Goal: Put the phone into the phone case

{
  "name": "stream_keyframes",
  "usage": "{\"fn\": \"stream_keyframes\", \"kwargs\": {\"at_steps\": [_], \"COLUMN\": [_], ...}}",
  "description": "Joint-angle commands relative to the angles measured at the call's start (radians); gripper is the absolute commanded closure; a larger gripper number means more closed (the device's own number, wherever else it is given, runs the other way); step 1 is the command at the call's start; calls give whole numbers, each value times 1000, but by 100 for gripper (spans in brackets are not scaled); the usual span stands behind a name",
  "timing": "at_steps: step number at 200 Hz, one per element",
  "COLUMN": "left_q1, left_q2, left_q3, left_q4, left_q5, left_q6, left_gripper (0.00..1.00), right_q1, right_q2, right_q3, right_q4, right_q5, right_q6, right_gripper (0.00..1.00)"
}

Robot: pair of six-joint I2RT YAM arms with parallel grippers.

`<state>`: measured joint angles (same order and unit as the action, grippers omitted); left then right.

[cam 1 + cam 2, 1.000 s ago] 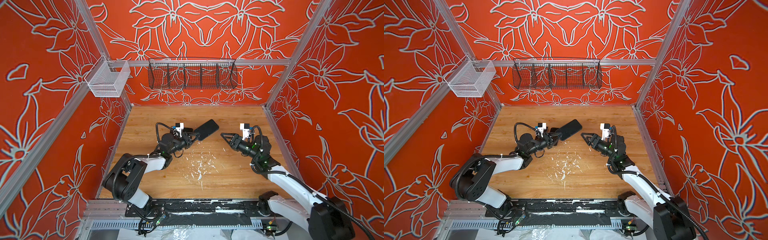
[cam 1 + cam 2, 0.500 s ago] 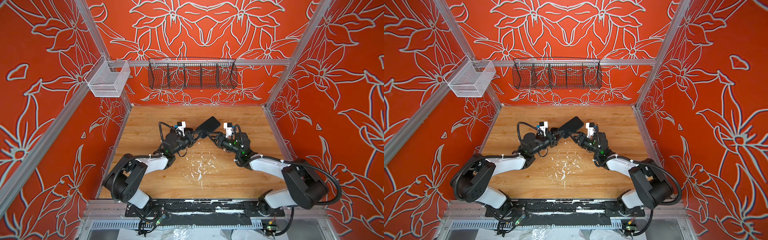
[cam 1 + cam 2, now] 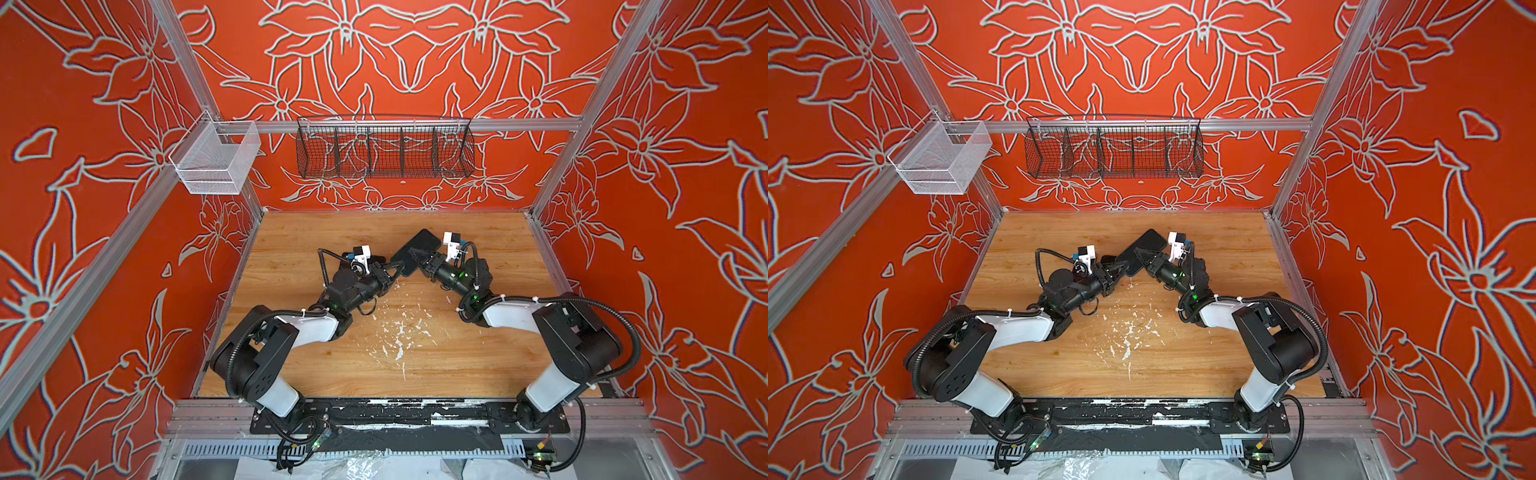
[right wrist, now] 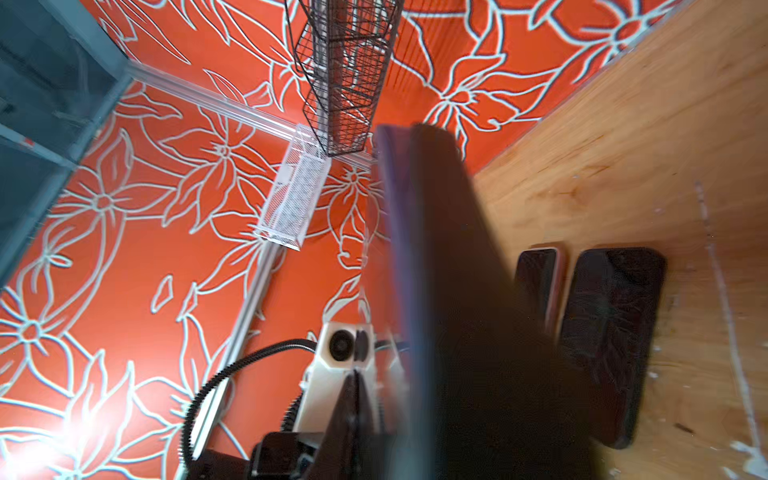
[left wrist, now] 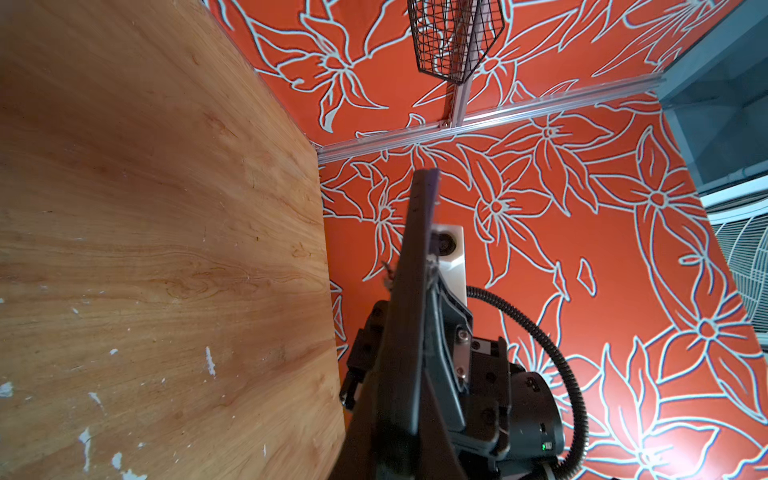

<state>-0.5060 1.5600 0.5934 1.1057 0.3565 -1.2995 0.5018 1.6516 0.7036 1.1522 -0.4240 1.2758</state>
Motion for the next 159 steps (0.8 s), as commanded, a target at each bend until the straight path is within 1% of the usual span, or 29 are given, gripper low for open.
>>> {"fn": "stream_keyframes", "kwargs": {"at_steps": [1, 15, 31, 44, 56, 67, 80, 91, 104, 113, 123, 137, 159], "left_q1": [-6, -6, -6, -2, -2, -2, -1, 3, 12, 33, 57, 88, 102], "left_q2": [-32, -72, -156, -264, -387, -493, -619, -687, -752, -784, -801, -803, -793], "left_q3": [-4, -15, -33, -35, -17, 0, 15, 20, 17, 21, 33, 47, 54], "left_q4": [48, -7, -134, -310, -536, -715, -877, -961, -1025, -1074, -1134, -1186, -1212], "left_q5": [-8, -22, -57, -102, -168, -234, -317, -365, -404, -388, -371, -320, -268], "left_q6": [74, 119, 195, 289, 407, 518, 635, 720, 791, 818, 826, 829, 820], "left_gripper": [82, 68, 42, 32, 21, 19, 15, 15, 15, 14, 14, 14, 14], "right_q1": [6, 4, -7, -23, -41, -53, -56, -57, -57, -56, -57, -54, -50], "right_q2": [4, 2, -2, -9, -19, -27, -30, -11, 40, 82, 127, 185, 270], "right_q3": [21, 26, 38, 58, 91, 133, 210, 278, 356, 400, 437, 482, 571], "right_q4": [-30, -67, -132, -223, -359, -522, -789, -979, -1134, -1194, -1225, -1246, -1320], "right_q5": [44, 37, -7, -72, -144, -200, -224, -229, -249, -266, -284, -298, -284], "right_q6": [-45, -50, -63, -88, -137, -208, -333, -424, -504, -538, -556, -574, -616], "right_gripper": [94, 98, 99, 99, 99, 99, 99, 99, 99, 99, 99, 99, 99]}}
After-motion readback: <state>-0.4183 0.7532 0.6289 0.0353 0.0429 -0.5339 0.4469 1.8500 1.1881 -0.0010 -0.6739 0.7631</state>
